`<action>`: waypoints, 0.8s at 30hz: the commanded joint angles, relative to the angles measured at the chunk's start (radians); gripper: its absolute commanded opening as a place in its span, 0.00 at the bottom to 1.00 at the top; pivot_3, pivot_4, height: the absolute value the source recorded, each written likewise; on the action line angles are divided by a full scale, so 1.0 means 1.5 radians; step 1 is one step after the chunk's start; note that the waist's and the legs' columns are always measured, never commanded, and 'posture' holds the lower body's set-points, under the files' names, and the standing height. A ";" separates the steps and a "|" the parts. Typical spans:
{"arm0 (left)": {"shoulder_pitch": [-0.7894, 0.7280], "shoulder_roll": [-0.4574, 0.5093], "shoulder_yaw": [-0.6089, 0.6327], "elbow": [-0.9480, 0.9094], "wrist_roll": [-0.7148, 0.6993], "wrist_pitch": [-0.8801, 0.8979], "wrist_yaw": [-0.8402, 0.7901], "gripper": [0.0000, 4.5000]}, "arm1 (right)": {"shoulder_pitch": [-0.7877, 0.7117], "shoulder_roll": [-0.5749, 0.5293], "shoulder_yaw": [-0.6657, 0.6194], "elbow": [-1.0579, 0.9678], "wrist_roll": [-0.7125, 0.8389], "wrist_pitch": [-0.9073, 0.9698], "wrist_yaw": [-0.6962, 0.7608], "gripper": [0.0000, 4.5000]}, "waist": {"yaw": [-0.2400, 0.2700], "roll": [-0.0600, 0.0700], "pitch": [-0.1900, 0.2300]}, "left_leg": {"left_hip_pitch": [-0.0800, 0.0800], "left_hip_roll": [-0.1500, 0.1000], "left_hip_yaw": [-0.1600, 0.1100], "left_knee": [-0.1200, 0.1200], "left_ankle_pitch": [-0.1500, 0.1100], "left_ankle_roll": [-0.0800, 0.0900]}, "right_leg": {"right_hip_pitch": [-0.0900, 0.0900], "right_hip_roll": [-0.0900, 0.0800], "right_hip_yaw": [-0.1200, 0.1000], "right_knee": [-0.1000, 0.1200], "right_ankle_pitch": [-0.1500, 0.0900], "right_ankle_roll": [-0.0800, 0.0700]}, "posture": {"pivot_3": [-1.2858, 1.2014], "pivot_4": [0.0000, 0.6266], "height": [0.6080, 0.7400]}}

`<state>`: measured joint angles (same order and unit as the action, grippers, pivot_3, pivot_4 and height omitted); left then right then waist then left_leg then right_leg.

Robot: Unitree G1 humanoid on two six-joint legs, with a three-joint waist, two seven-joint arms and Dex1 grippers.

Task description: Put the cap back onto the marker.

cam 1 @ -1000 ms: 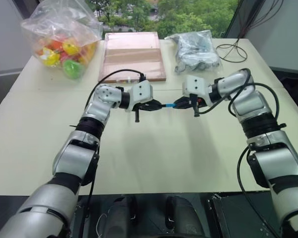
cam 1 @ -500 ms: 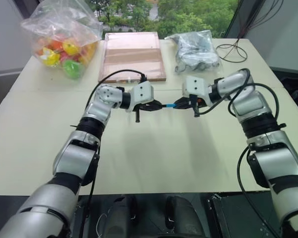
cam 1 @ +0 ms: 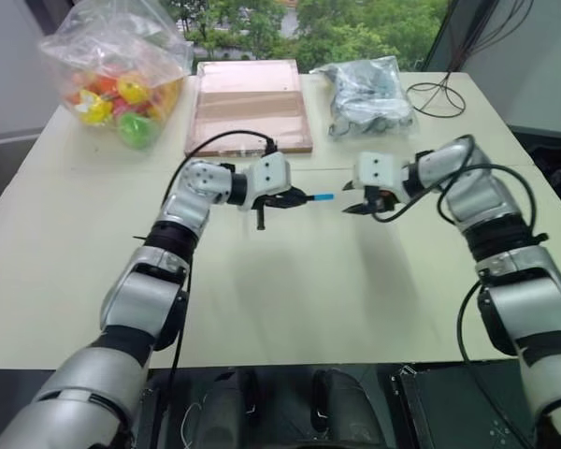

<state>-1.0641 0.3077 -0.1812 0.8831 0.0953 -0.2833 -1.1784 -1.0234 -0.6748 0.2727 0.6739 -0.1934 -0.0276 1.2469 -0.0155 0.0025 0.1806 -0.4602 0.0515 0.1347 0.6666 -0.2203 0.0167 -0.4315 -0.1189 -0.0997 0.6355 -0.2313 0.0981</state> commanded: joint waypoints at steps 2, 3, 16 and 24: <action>0.037 0.051 0.022 -0.070 -0.033 0.027 -0.012 0.00 | -0.015 -0.048 -0.081 -0.017 0.047 0.018 -0.038 0.48 | -0.002 0.000 0.000 | 0.000 0.000 0.000 0.000 0.000 0.000 | 0.000 0.000 0.000 0.000 0.000 0.000 | 0.52 0.24 1.00; 0.046 0.056 0.027 -0.086 -0.040 0.044 -0.007 0.00 | -0.013 -0.051 -0.091 -0.019 0.049 0.020 -0.054 0.48 | -0.001 0.000 0.000 | 0.000 0.000 0.000 0.000 0.000 0.000 | 0.000 0.000 0.000 0.000 0.000 0.000 | 0.52 0.24 1.00; 0.328 -0.019 0.306 -0.640 -0.215 0.750 0.425 0.00 | 0.187 -0.027 -0.234 -0.261 0.118 0.219 -0.288 0.48 | 0.002 0.000 0.000 | 0.000 0.000 -0.001 0.001 0.000 0.000 | 0.001 0.000 0.000 0.001 0.000 0.000 | 0.52 0.24 1.00; 0.438 -0.028 0.343 -0.743 -0.195 0.790 0.587 0.00 | 0.250 0.104 -0.272 -0.386 0.169 0.271 -0.435 0.48 | 0.006 -0.001 0.000 | 0.002 0.000 -0.001 0.000 0.001 -0.001 | 0.002 0.000 0.000 0.001 0.000 0.000 | 0.52 0.24 1.00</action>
<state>-0.4185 0.2544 0.3259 -0.1783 -0.2041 0.9085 -0.3277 -0.6486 -0.5214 -0.1051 0.1540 0.0400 0.3794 0.6322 -0.0071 0.0015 0.1800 -0.4577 0.0513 0.1325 0.6673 -0.2194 0.0151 -0.4283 -0.1191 -0.0992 0.6371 -0.2314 0.0982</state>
